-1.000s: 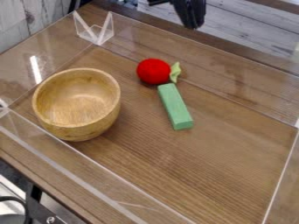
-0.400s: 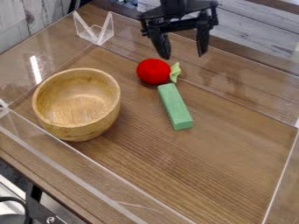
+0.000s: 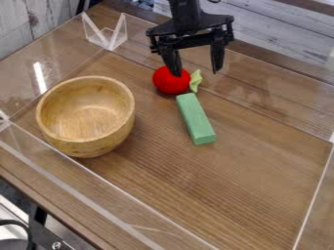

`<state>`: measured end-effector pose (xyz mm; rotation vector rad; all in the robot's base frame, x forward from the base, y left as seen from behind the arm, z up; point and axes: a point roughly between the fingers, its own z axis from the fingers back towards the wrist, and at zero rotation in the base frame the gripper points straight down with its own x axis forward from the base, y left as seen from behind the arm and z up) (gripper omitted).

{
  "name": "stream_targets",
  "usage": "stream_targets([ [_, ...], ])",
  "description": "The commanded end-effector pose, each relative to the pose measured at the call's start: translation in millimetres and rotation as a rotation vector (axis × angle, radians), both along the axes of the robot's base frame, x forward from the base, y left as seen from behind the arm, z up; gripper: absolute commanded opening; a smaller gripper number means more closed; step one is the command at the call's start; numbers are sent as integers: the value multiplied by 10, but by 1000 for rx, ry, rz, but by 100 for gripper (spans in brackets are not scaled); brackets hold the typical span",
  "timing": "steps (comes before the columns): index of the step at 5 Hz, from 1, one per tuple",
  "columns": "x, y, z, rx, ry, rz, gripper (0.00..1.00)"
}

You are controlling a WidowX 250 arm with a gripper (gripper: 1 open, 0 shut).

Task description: Move the red object to the right side of the table

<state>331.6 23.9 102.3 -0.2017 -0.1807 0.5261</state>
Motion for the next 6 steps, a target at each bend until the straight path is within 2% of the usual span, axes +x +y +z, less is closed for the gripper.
stream_targets([
  [1, 146, 210, -150, 27, -43, 45, 100],
  [2, 284, 371, -376, 40, -44, 87, 100],
  [3, 434, 479, -380, 47, -45, 149, 100],
  [6, 446, 739, -485, 83, -39, 276, 100],
])
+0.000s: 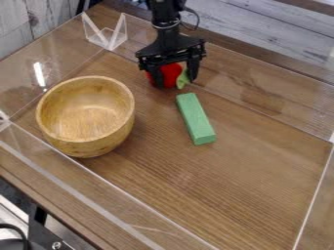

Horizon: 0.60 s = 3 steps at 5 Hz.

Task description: Move the red object to the right side of the table

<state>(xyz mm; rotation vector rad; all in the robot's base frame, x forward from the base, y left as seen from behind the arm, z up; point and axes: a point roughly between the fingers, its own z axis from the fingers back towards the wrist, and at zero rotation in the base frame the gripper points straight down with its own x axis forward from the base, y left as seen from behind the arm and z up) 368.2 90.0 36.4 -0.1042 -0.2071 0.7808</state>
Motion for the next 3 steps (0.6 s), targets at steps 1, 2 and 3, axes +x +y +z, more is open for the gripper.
stream_targets([
  [1, 69, 170, 208, 30, -52, 53, 100],
  [2, 68, 248, 241, 34, -46, 96, 0],
  [3, 70, 133, 279, 53, -32, 61, 0],
])
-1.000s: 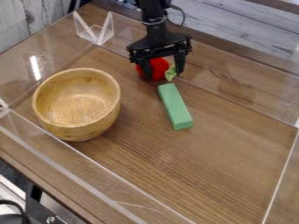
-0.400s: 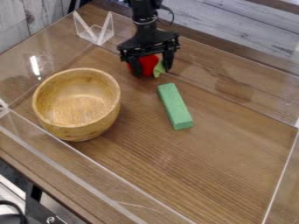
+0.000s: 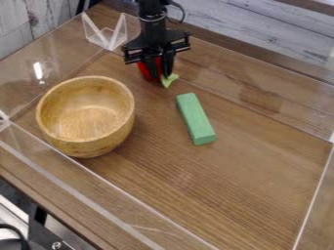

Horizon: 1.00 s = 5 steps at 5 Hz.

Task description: Move the red object to the right side of the table

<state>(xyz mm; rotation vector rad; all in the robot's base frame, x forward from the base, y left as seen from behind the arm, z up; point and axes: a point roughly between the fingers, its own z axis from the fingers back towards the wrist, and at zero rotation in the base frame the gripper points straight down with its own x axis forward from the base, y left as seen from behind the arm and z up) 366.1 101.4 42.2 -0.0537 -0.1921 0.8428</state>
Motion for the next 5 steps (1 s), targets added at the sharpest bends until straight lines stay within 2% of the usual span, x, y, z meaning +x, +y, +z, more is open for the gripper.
stream_targets([
  [1, 108, -119, 256, 47, -42, -44, 0],
  [2, 117, -264, 292, 65, -18, -78, 0],
  [4, 115, -248, 59, 84, 49, -7, 0],
  [5, 90, -92, -86, 79, 85, 48, 0],
])
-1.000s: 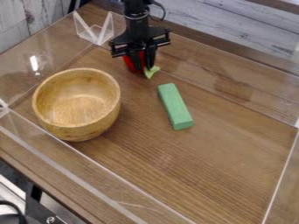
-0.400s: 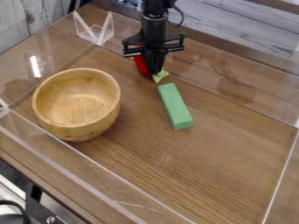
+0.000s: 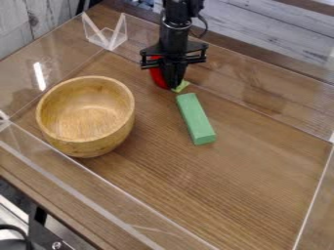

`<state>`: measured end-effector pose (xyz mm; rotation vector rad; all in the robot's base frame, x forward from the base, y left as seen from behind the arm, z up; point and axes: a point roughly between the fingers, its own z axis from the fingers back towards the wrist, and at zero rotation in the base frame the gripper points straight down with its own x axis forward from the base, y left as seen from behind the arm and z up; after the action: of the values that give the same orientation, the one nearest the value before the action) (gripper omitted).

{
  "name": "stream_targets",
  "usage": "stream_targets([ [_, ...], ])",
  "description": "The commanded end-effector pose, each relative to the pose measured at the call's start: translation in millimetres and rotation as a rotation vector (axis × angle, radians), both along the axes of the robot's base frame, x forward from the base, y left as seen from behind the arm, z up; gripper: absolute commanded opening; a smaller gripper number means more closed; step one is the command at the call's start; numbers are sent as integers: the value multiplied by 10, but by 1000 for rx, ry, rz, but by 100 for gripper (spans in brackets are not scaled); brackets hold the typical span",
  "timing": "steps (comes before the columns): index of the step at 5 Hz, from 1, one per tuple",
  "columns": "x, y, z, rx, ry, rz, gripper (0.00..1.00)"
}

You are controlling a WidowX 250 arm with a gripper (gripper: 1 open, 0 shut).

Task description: Move the red object to the right side of the table

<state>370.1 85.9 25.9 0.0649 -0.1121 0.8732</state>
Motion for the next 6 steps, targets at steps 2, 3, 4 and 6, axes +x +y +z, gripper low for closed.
stream_targets([
  [2, -24, 383, -44, -14, 32, 109, 0],
  [3, -66, 520, -87, -22, 68, 153, 0],
  [4, -100, 553, -114, -31, 108, 245, 0],
  [6, -142, 541, -116, -18, 166, 352, 100],
])
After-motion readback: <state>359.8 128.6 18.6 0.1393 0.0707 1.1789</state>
